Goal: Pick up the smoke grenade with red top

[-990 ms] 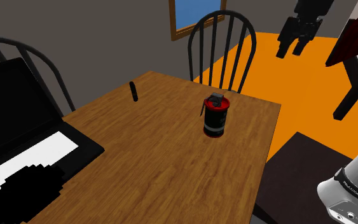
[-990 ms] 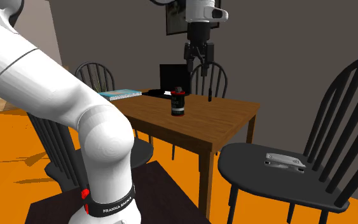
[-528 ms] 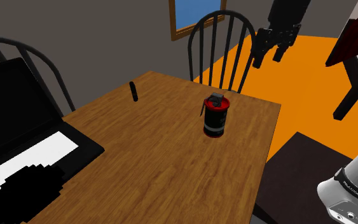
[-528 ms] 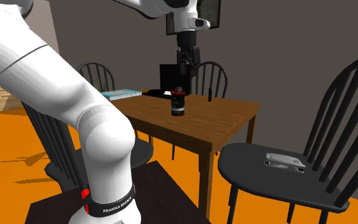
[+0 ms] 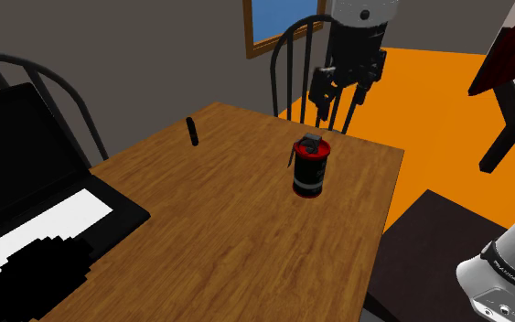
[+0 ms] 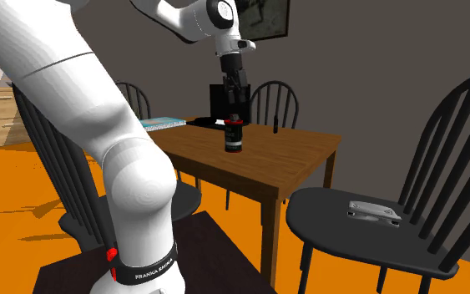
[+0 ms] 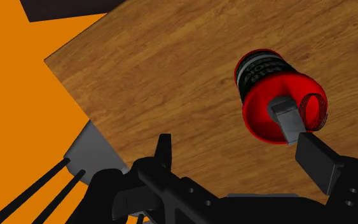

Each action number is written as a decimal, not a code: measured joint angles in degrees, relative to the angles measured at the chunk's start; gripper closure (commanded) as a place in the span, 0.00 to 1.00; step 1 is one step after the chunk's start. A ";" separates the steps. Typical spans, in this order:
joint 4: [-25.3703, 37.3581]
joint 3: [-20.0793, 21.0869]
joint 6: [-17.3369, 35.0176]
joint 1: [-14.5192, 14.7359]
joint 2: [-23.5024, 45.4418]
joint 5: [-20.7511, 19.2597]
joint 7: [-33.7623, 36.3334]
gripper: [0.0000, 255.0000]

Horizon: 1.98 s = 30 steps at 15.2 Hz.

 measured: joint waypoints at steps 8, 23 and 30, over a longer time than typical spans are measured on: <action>6.23 10.61 1.38 -1.18 11.36 -7.37 12.89 0.00; 2.41 11.04 5.63 -1.11 11.76 -7.72 13.89 1.00; 5.74 10.69 1.98 -1.21 11.51 -7.52 13.07 1.00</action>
